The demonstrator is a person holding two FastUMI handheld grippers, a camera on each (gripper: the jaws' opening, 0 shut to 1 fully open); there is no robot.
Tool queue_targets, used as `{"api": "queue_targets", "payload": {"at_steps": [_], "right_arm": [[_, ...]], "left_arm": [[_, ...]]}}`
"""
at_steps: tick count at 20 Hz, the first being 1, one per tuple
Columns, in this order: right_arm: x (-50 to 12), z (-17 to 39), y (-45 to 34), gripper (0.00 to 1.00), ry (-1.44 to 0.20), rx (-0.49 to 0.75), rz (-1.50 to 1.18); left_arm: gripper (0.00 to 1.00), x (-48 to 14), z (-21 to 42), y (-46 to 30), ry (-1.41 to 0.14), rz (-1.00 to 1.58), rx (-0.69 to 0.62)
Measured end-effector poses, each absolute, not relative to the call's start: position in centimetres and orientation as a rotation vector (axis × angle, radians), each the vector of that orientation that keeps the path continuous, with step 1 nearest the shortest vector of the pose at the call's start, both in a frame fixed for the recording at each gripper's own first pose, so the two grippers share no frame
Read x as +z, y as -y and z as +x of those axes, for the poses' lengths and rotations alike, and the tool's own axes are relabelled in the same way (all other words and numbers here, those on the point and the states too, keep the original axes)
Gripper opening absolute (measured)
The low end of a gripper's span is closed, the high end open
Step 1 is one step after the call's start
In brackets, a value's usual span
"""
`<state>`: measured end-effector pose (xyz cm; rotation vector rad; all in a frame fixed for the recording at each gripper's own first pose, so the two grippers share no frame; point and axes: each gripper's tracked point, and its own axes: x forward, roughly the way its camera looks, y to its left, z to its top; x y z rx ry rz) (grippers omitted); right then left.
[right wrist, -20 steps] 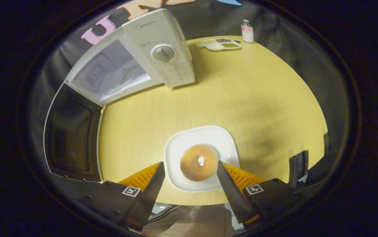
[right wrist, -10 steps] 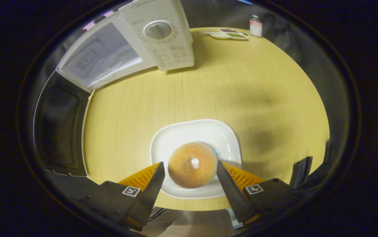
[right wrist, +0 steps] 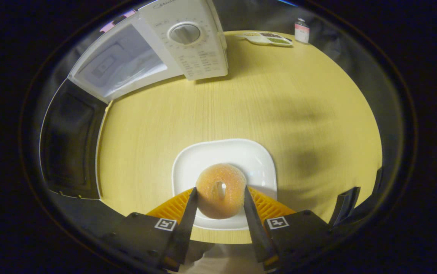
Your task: Open the microwave oven with the left hand, put the food in, and close the microwave oven.
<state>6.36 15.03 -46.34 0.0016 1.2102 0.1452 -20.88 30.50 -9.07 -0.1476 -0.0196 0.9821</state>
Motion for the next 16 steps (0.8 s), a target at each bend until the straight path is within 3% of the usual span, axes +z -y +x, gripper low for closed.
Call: {"api": "queue_targets", "payload": {"at_steps": [1, 3, 8, 11, 14, 16], "right_arm": [[-46.1, 6.4, -15.2, 0.65, -1.205, 0.148, 0.018], [-45.3, 6.5, -16.1, 0.65, -1.2, 0.157, 0.071], [-42.8, 7.3, -19.4, 0.65, -1.125, 0.169, 0.16], [-41.2, 7.9, -22.7, 0.65, -1.06, 0.164, 0.239], [-39.9, 8.6, -26.1, 0.65, -0.997, 0.142, 0.325], [-39.0, 9.3, -28.7, 0.65, -0.951, 0.13, 0.399]], "left_arm": [[0.89, -9.0, -20.9, -30.7, 0.021, -0.145, 0.985], [0.84, -9.4, -21.4, -31.4, 0.009, -0.146, 0.998], [0.84, -10.1, -21.8, -34.3, -0.017, -0.152, 1.001], [0.89, -10.6, -21.3, -36.3, -0.06, -0.129, 0.957], [0.85, -10.9, -20.4, -38.7, -0.092, -0.113, 0.913], [0.89, -11.1, -19.5, -40.1, -0.105, -0.109, 0.879]]}}
